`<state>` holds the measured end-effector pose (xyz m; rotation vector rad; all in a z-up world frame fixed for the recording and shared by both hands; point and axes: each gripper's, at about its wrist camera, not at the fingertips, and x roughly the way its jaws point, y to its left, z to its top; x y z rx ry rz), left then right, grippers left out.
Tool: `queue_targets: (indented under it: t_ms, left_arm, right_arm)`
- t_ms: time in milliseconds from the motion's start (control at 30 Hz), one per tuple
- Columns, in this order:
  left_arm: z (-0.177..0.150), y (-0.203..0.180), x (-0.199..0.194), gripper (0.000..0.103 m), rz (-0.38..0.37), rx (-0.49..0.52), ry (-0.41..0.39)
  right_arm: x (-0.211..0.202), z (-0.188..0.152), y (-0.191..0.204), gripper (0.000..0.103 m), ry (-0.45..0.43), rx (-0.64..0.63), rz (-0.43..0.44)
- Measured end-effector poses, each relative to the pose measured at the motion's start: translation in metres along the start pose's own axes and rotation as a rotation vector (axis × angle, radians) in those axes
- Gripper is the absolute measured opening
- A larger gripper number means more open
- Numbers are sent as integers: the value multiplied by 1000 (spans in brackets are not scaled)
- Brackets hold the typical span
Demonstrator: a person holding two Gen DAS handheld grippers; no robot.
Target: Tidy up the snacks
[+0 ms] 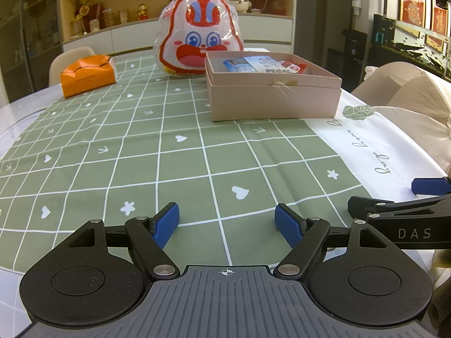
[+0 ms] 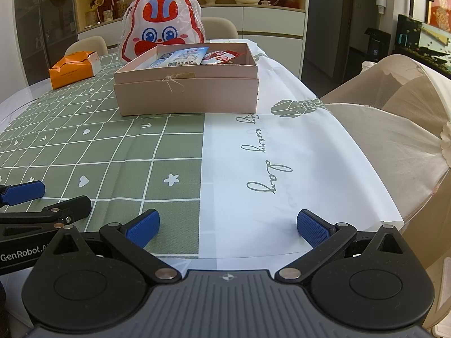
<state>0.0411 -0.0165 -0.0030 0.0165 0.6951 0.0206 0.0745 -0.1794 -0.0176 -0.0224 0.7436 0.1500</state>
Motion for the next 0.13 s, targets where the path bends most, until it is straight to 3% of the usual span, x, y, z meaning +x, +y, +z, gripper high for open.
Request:
queue_targets:
  t_ms: [133]
  left_arm:
    - [0,0,0,81,0,-1,0]
  right_arm:
    - [0,0,0,103,0,0,0]
